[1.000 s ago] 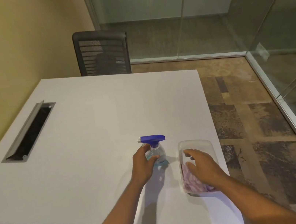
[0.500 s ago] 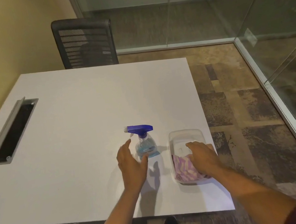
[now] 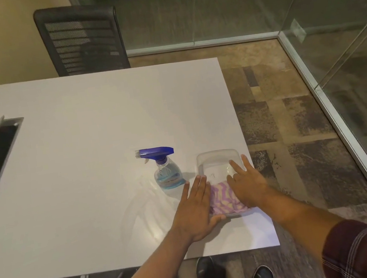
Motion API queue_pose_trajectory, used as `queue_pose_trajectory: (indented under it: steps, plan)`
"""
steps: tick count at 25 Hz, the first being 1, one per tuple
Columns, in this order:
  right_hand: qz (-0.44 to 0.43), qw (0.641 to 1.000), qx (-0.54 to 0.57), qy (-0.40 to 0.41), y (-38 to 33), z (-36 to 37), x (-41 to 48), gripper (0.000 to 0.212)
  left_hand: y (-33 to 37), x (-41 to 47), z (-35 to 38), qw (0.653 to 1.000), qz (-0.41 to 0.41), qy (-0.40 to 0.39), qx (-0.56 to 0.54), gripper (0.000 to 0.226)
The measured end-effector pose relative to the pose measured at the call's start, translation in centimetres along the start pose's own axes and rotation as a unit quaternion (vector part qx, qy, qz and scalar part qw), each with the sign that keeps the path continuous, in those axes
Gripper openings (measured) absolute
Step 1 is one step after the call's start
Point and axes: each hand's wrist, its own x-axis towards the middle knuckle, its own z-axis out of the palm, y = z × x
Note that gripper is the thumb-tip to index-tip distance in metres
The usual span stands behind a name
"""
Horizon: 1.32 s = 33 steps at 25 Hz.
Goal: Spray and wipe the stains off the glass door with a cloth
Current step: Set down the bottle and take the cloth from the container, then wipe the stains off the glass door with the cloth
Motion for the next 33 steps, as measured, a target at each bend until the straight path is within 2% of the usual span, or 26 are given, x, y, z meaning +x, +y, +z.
queue_pose_trajectory:
  steps: [5, 10, 12, 16, 18, 21, 24, 29, 31, 33]
  plan:
    - [0.012, 0.999, 0.03, -0.023, 0.1, -0.3, 0.5, 0.069, 0.5, 0.2, 0.3, 1.0, -0.018, -0.006, -0.011, 0.127]
    - [0.058, 0.993, 0.103, -0.002, 0.0, -1.4, -0.1, 0.036, 1.2, 0.4, -0.5, 0.999, -0.031, -0.035, 0.025, 0.108]
    - [0.087, 0.986, 0.141, 0.029, 0.3, -2.2, -0.9, 0.026, 1.2, 0.4, -0.6, 0.998, -0.031, -0.036, 0.034, 0.106]
    - [0.147, 0.946, 0.266, 0.116, 1.3, -3.8, -4.2, 0.025, 0.9, 0.5, -0.5, 0.998, -0.02, -0.022, 0.048, 0.109]
    - [0.153, 0.922, 0.331, 0.132, 2.2, -4.6, -6.4, 0.015, 1.0, 0.5, -1.1, 0.999, -0.015, 0.014, 0.031, 0.113]
    - [0.136, 0.905, 0.37, 0.163, 3.6, -6.2, -10.0, 0.019, 2.0, 0.5, -3.0, 0.989, 0.019, 0.133, -0.069, 0.106]
    - [0.111, 0.888, 0.394, 0.209, 5.8, -7.9, -14.0, 0.031, 4.8, 1.3, -6.3, 0.951, 0.083, 0.226, -0.196, 0.092]
    - [0.115, 0.838, 0.455, 0.278, 10.8, -8.5, -20.9, 0.037, 10.5, 3.7, -12.6, 0.888, 0.148, 0.132, -0.415, 0.047]
    - [0.143, 0.818, 0.471, 0.298, 12.6, -7.8, -23.5, 0.034, 13.7, 4.6, -13.7, 0.85, 0.166, 0.07, -0.495, 0.044]
    - [0.214, 0.811, 0.443, 0.316, 13.8, -6.6, -26.4, 0.031, 17.9, 5.4, -13.4, 0.829, 0.166, 0.027, -0.534, 0.038]
